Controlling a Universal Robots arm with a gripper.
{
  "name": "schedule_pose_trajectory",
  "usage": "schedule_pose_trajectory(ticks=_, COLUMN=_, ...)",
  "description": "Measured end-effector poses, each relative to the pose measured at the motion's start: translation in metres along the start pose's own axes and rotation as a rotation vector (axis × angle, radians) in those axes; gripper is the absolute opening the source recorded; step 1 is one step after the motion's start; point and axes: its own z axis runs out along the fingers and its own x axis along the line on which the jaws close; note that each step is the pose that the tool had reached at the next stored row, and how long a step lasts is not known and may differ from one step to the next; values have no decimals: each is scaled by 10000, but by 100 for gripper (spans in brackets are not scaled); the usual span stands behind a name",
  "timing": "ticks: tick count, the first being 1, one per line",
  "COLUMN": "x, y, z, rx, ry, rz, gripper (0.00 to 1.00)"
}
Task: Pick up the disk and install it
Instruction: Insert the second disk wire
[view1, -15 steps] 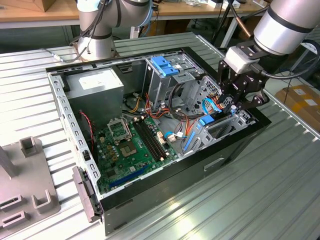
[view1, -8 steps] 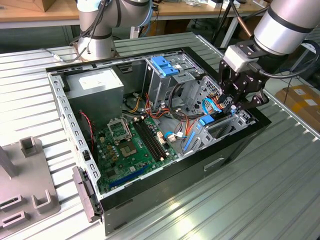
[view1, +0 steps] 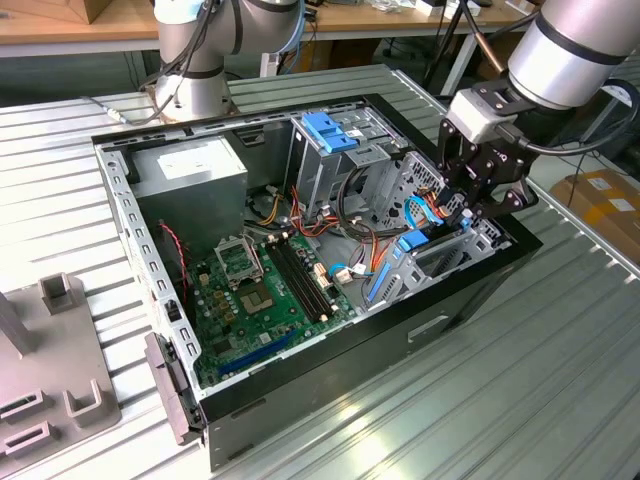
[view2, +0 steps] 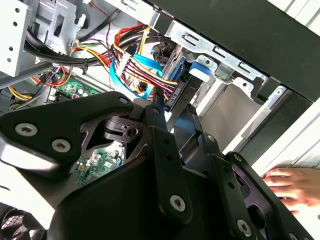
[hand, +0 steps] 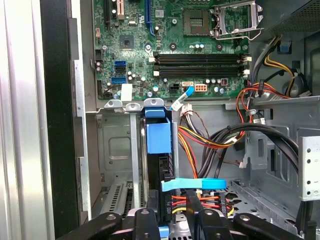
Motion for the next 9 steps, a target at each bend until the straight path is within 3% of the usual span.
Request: schedule_pose_trajectory(ticks=9, x=-1, y=-19, z=0, rx=0, ry=1, rz=6, gripper=36)
